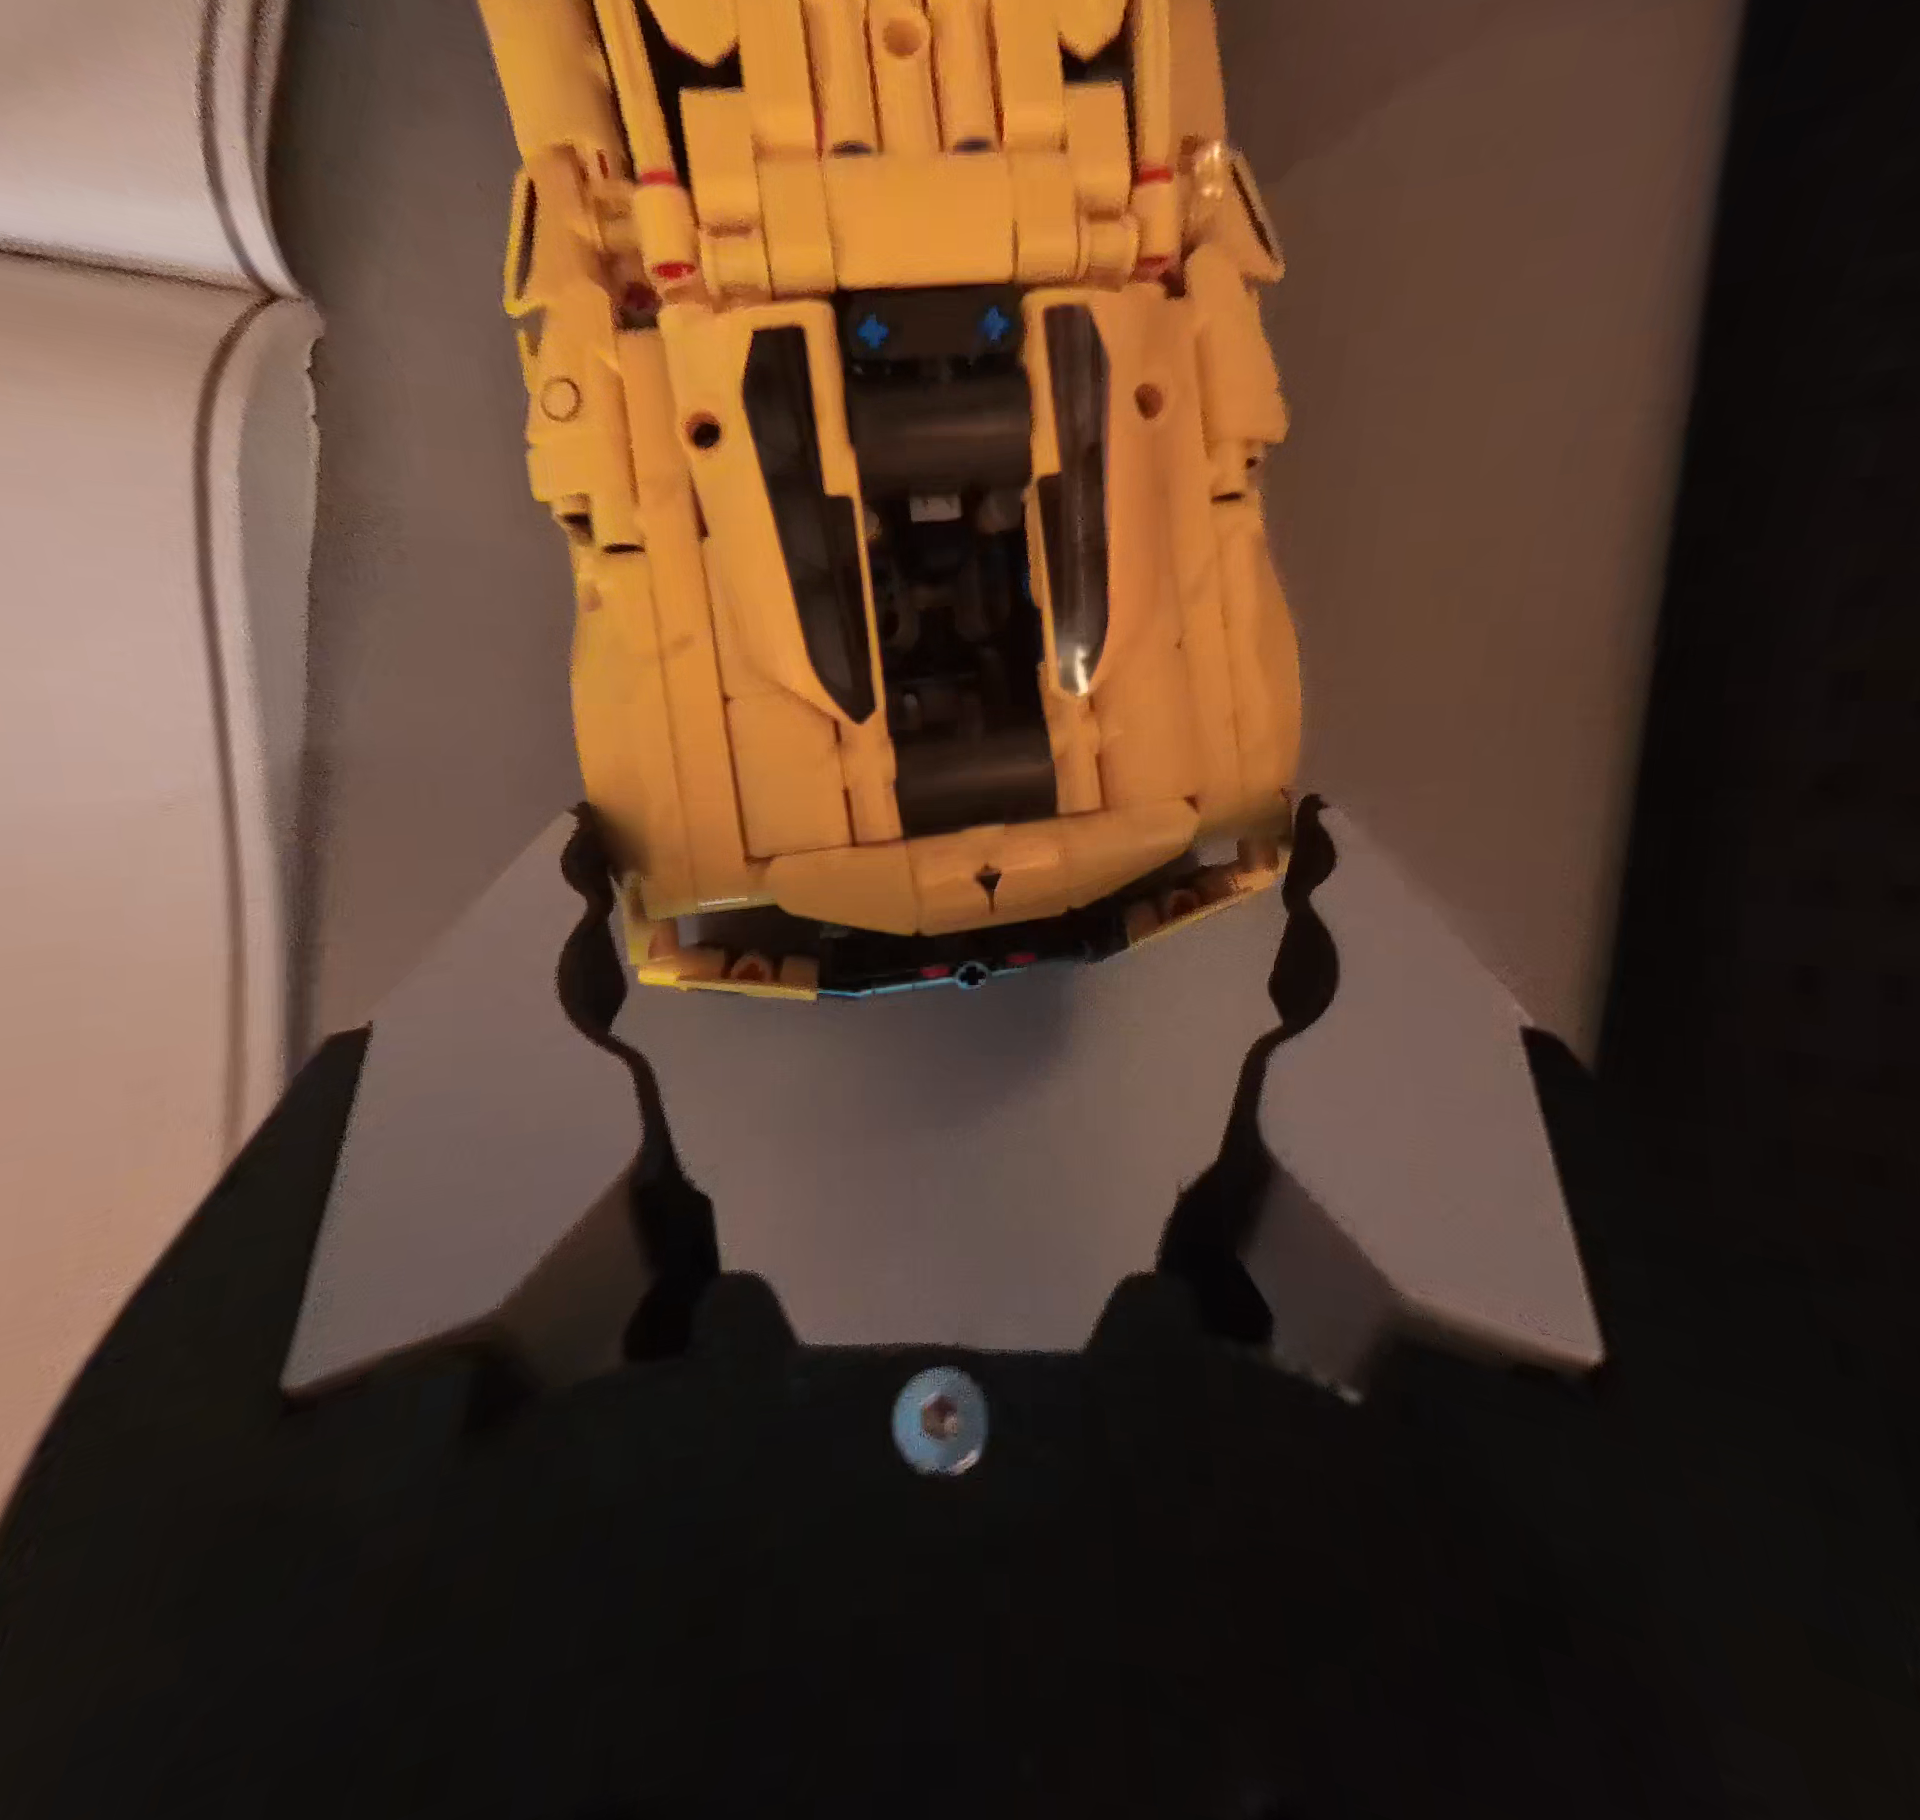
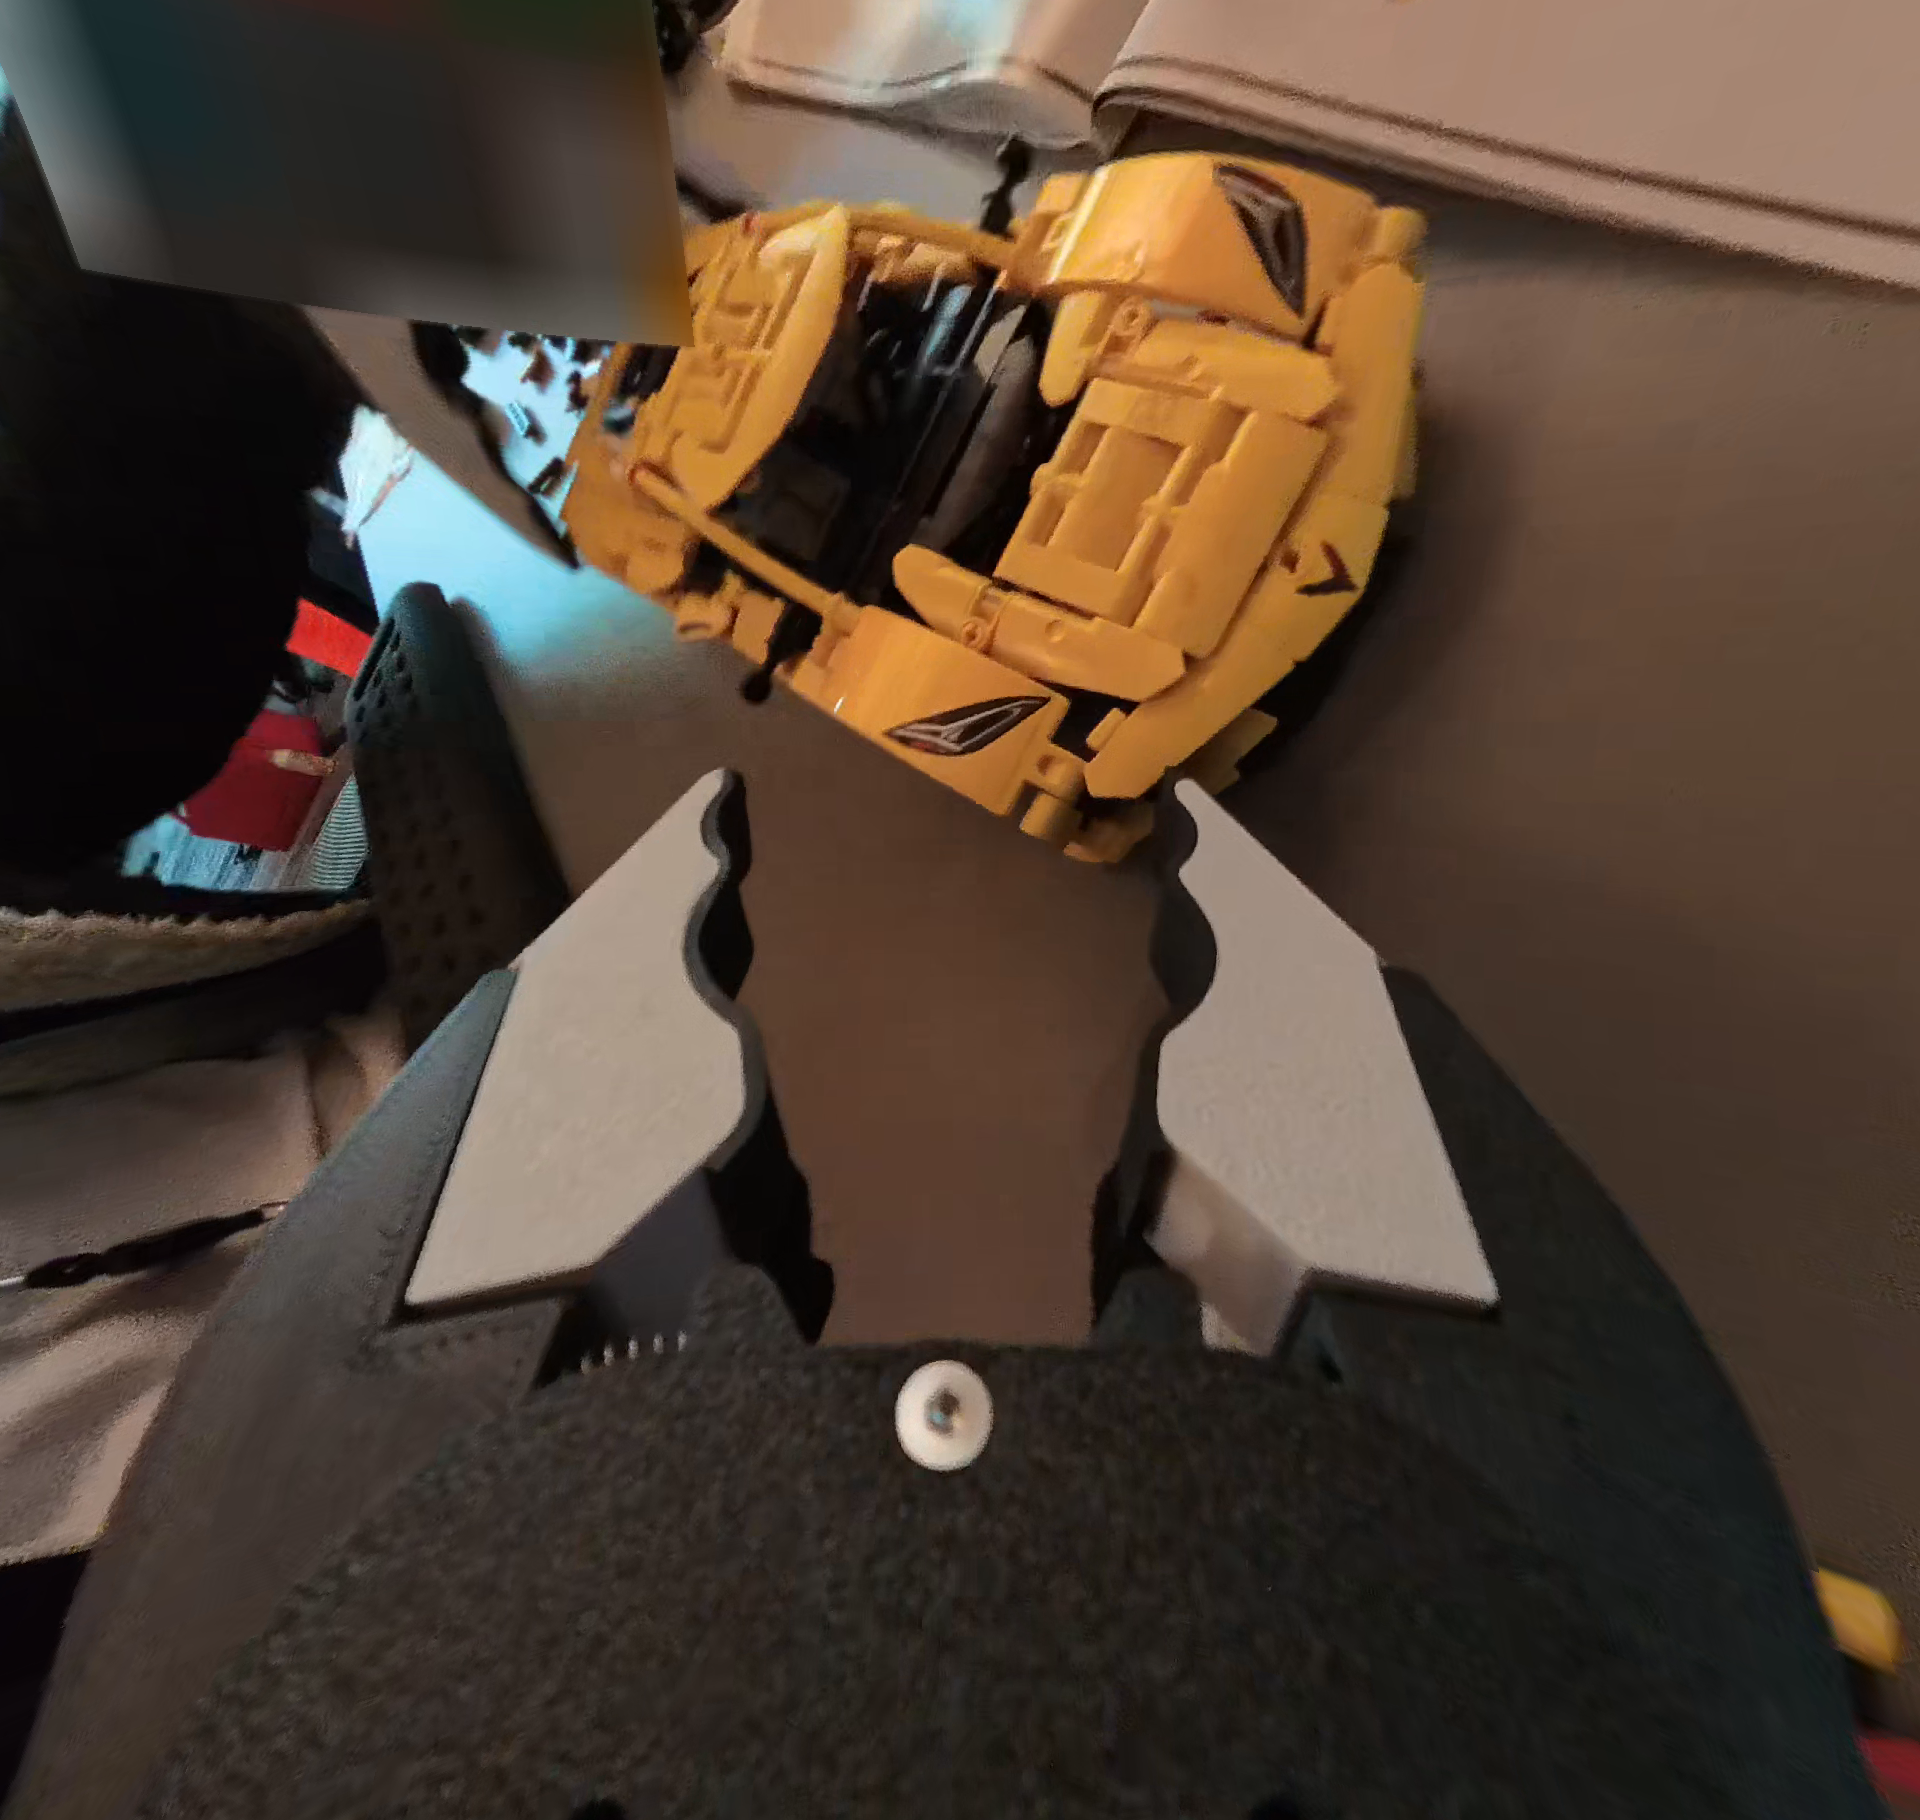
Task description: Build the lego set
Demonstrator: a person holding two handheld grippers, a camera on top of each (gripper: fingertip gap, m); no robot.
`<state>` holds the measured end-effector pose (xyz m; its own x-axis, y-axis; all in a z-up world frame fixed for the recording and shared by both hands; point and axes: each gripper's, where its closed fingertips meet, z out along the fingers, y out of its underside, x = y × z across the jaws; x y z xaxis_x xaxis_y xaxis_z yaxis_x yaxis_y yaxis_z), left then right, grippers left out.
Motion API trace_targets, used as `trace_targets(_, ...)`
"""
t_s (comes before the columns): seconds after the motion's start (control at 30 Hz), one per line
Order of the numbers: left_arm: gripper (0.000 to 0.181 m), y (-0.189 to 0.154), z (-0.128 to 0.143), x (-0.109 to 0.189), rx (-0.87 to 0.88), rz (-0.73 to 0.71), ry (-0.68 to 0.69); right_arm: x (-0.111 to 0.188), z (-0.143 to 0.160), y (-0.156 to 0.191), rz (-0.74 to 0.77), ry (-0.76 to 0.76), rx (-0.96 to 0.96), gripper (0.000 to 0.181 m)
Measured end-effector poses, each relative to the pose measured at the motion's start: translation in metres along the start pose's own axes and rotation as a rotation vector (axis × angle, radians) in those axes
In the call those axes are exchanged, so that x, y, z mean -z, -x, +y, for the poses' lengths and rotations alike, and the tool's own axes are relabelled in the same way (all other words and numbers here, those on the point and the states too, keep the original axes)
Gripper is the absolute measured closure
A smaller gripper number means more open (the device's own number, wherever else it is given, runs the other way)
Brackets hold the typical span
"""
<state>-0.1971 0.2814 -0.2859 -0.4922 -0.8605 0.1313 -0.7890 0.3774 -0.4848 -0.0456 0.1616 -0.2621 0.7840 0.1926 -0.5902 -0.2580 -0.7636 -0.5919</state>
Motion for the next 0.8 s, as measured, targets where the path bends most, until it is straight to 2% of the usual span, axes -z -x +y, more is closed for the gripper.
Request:
trace_targets(0.13,0.051,0.017,0.009,-0.002,-0.050,0.137,0.229,-0.007,0.009,0.013,0.026,0.017,0.022,0.100)
trace_targets(0.23,0.049,0.020,0.010,-0.004,-0.057,0.180,0.313,-0.007,0.008,0.010,0.053,0.018,0.016,0.103)
trace_targets(0.43,0.051,0.028,0.004,0.004,-0.094,0.113,0.256,-0.008,0.010,0.021,-0.046,0.040,-0.027,0.101)
trace_targets(0.53,0.051,0.032,0.000,0.020,-0.102,0.050,0.234,0.000,0.015,0.000,0.115,0.114,0.037,0.108)
trace_targets(0.6,0.053,0.036,-0.015,0.043,-0.127,-0.020,0.133,0.018,0.000,0.000,0.173,0.090,0.064,0.111)
trace_targets(0.63,0.064,0.037,-0.030,0.059,-0.145,-0.053,0.027,0.029,-0.017,0.005,0.197,0.029,0.096,0.113)
trace_targets(0.73,0.086,0.047,-0.082,0.120,-0.119,-0.266,-0.399,0.064,-0.083,0.002,0.346,-0.171,0.206,0.120)
trace_targets(0.8,0.095,0.069,-0.095,0.159,0.006,-0.483,-0.644,0.072,-0.124,-0.011,0.421,-0.280,0.239,0.127)
